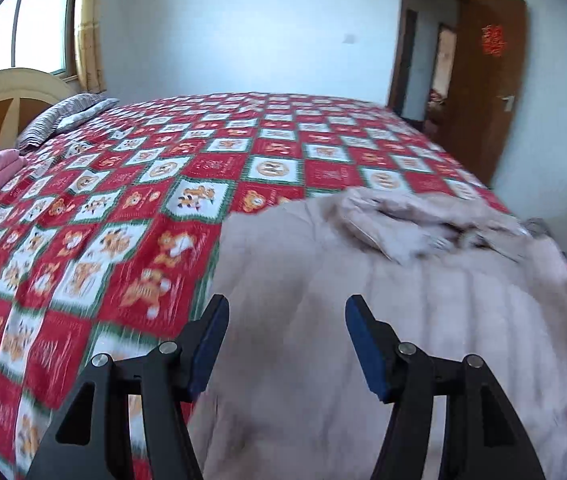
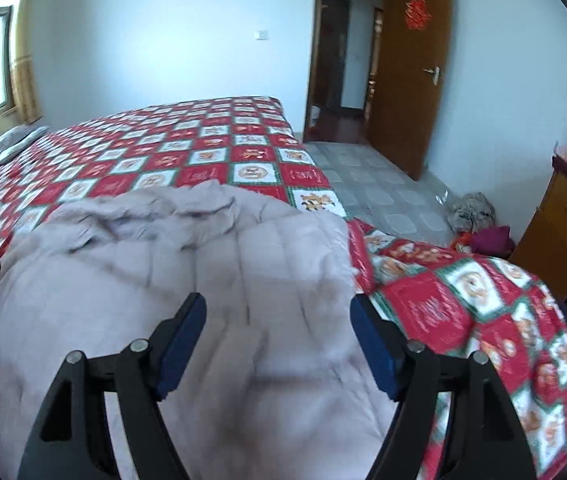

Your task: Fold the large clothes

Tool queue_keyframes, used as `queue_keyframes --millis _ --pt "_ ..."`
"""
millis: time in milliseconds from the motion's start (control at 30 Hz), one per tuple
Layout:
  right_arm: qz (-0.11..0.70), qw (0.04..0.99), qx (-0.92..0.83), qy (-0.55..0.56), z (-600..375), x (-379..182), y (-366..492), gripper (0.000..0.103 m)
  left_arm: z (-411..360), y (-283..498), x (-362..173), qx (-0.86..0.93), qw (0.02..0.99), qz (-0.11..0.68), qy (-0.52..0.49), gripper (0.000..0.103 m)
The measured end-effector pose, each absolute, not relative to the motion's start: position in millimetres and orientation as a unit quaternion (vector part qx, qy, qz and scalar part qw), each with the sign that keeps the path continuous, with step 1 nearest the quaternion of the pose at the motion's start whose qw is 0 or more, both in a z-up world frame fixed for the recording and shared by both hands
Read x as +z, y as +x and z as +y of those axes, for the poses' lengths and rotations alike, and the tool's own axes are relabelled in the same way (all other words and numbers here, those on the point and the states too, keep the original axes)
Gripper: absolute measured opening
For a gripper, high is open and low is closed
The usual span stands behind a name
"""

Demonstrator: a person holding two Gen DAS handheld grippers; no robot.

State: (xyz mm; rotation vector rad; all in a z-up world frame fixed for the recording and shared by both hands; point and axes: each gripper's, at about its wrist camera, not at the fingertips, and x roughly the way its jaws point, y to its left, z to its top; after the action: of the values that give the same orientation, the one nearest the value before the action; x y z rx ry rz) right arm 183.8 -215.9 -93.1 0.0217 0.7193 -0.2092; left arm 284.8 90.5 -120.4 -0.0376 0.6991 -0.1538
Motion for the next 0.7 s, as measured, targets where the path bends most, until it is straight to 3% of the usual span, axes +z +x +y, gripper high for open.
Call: queue_keyframes --millis 367,700 --pt "0.383 0.919 -0.065 0.065 -227 -107 72 0.076 122 150 -131 -0.194 0.91 0.363 -0.055 0.062" --pt "0.384 0.912 -0.101 0.103 -256 -117 -9 0.076 174 77 -153 -0.153 0.91 0.384 -0.044 0.062"
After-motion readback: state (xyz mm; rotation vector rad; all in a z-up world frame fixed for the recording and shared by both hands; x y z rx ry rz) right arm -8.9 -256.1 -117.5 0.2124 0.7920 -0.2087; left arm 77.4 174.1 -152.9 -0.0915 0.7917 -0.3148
